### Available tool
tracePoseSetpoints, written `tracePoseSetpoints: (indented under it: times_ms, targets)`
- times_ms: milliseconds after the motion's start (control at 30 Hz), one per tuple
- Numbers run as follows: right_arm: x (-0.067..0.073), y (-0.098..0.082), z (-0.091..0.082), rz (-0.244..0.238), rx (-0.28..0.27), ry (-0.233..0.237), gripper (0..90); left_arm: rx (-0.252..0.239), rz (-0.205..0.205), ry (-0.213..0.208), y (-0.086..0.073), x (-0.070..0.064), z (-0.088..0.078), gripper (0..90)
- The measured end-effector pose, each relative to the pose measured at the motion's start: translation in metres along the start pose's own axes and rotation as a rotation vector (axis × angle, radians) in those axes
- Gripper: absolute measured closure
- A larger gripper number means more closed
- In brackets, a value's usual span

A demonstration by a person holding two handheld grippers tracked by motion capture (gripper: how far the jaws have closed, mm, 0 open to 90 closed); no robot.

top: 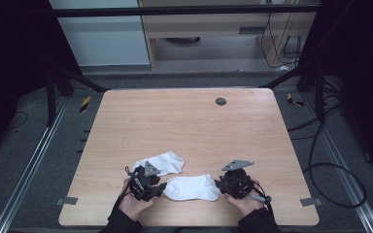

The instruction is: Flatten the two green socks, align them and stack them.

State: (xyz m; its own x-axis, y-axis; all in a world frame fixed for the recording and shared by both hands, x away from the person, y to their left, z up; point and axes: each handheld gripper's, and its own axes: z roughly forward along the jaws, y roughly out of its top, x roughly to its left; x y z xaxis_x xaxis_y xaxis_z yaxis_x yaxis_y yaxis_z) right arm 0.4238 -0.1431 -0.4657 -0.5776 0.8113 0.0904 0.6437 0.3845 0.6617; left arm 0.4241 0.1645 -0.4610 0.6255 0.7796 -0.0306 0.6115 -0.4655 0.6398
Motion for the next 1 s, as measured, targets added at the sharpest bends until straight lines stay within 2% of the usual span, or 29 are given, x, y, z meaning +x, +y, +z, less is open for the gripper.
tracePoseSetpoints:
  times_ms: [133,200,233,267,400,433,467,633,667,767,900,933,1000]
  targets:
    - [-0.004,0.009,-0.007,0.011,-0.047,-0.001,65.0,-0.047,-0.030,0.037,0.002,0.015,-0.012,56.5]
    - [-0.005,0.015,-0.009,0.016,-0.067,0.003,64.4,-0.061,-0.053,0.053,0.002,0.024,-0.017,55.9]
    - [-0.005,0.015,-0.009,0.016,-0.067,0.003,64.4,-0.061,-0.053,0.053,0.002,0.024,-0.017,55.8]
    - [-0.006,0.023,-0.010,0.020,-0.087,0.010,63.6,-0.074,-0.084,0.083,0.001,0.038,-0.021,55.8]
    - [-0.004,0.036,-0.006,0.027,-0.103,0.021,61.7,-0.082,-0.100,0.103,-0.001,0.047,-0.023,56.2]
    - [-0.001,0.045,0.000,0.019,-0.113,0.026,60.6,-0.080,-0.113,0.123,-0.002,0.055,-0.024,56.5]
    - [-0.001,0.045,0.000,0.019,-0.113,0.026,60.6,-0.080,-0.113,0.123,-0.002,0.055,-0.024,56.6]
    - [0.009,0.071,0.020,0.014,-0.108,0.041,60.6,-0.071,-0.139,0.170,-0.006,0.073,-0.022,57.9]
    - [0.009,0.071,0.020,0.014,-0.108,0.041,60.6,-0.071,-0.139,0.170,-0.006,0.073,-0.022,58.3]
    - [0.016,0.085,0.038,-0.008,-0.092,0.035,60.4,-0.044,-0.143,0.181,-0.007,0.081,-0.016,59.1]
    - [0.024,0.096,0.056,-0.029,-0.077,0.037,61.2,-0.025,-0.150,0.192,-0.009,0.087,-0.010,60.5]
    - [0.024,0.096,0.056,-0.029,-0.077,0.037,61.2,-0.025,-0.150,0.192,-0.009,0.087,-0.010,61.0]
    - [0.030,0.101,0.069,-0.040,-0.062,0.036,61.8,-0.014,-0.153,0.194,-0.010,0.089,-0.006,62.1]
